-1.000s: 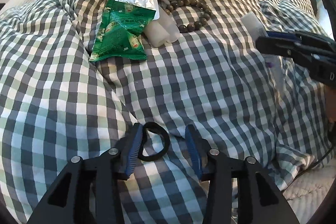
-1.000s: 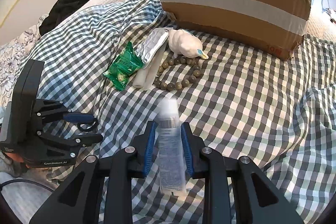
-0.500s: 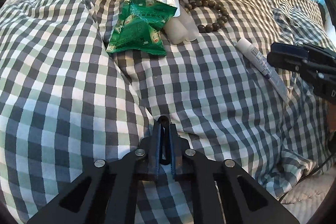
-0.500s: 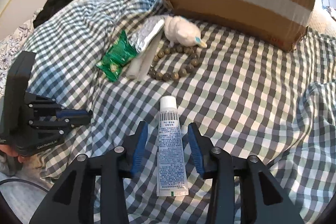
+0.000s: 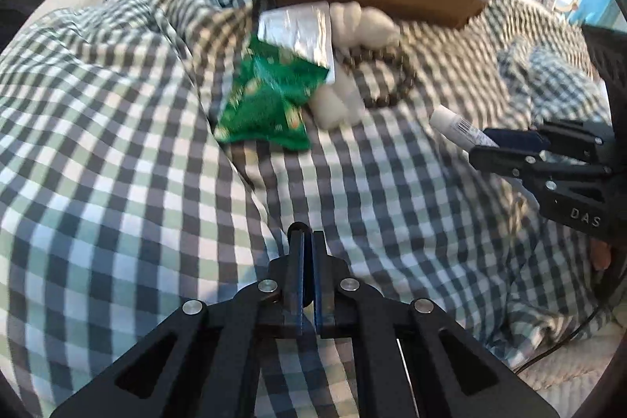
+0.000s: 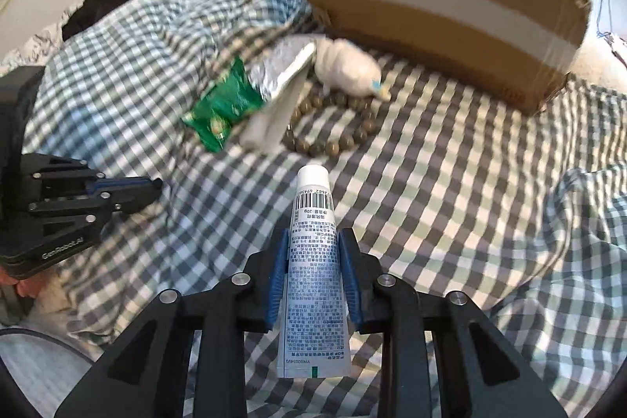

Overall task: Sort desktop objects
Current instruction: 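Carry the hair tie in the left tool and toothpaste tube in the right tool to the box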

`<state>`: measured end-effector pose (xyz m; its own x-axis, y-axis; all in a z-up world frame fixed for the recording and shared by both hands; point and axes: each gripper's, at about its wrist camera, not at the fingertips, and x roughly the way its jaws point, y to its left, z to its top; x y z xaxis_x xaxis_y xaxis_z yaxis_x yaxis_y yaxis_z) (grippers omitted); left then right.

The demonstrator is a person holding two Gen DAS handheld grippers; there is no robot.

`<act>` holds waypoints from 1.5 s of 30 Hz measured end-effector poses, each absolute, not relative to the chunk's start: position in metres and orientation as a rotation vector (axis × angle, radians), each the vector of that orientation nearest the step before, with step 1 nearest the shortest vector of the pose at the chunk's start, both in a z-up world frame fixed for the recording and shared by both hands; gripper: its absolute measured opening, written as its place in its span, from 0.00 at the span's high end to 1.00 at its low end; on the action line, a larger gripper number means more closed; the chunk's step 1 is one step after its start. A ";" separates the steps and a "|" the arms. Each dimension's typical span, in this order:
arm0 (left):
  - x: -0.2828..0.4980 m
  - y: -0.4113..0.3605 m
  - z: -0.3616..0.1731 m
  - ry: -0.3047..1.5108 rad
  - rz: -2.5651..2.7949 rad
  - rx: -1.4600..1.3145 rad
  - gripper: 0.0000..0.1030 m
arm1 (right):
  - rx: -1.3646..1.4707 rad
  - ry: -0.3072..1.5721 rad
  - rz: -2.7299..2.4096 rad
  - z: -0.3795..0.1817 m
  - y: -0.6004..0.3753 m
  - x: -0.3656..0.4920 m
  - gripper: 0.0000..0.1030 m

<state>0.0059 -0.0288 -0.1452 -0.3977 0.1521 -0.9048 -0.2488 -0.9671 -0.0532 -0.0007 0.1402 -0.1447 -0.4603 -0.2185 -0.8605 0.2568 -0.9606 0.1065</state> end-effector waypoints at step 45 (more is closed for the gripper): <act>-0.194 0.066 0.011 0.097 2.600 -0.930 0.96 | 1.007 -0.050 -2.833 0.017 0.220 -0.138 0.75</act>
